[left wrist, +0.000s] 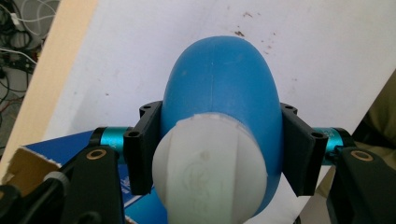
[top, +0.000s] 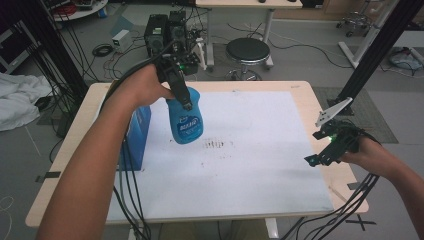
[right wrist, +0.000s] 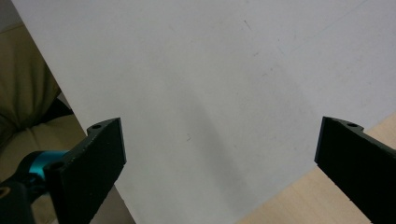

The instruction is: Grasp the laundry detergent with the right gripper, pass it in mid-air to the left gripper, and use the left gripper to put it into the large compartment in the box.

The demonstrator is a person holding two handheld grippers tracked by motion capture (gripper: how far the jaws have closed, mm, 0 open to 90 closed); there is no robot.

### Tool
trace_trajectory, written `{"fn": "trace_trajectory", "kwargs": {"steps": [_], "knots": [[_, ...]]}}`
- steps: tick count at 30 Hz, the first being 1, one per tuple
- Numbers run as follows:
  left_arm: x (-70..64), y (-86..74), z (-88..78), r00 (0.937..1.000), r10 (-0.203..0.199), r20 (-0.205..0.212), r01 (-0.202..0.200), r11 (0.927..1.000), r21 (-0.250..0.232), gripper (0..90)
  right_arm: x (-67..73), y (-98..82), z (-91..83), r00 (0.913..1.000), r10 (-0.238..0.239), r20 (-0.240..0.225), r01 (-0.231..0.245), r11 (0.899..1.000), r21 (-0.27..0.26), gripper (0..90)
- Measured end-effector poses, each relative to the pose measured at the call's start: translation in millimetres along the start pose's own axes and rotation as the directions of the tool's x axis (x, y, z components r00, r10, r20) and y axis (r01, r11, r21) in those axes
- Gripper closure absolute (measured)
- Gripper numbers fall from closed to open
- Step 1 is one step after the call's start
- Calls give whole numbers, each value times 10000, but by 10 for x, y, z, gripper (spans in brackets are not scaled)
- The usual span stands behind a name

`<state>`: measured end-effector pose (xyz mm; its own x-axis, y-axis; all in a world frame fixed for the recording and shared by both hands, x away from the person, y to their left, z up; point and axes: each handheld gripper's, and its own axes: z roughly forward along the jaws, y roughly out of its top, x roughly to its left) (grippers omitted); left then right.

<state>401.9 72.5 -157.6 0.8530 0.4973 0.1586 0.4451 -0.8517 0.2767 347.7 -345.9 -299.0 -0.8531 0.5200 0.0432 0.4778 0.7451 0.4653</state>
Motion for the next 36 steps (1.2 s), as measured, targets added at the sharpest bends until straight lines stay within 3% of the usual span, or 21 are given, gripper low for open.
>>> {"fn": "trace_trajectory", "kwargs": {"steps": [5, 13, 16, 26, 36], "knots": [[53, -51, -138, 9999, -107, -49, 108, 9999, 114, 386, -8, -24, -8, 10000, -12, -31, 12, 10000, -12, 9], [228, -291, -511, 9947, -916, -460, 909, 9957, -176, 387, 2, 22, -14, 10000, -83, -17, 83, 9999, -86, 9], [291, -390, -592, 9949, -887, -472, 880, 9960, -172, 388, -5, 42, -4, 10000, -74, 5, 74, 9999, -76, 9], [487, -721, -791, 9898, -1329, -514, 1311, 9907, -377, 387, -11, 87, 26, 10000, 77, -35, -76, 10000, 26, 9], [657, -1018, -1044, 9877, -1388, -726, 1348, 9892, -579, 387, -25, 88, 43, 9996, 222, -147, -221, 9997, 42, 9]]}}
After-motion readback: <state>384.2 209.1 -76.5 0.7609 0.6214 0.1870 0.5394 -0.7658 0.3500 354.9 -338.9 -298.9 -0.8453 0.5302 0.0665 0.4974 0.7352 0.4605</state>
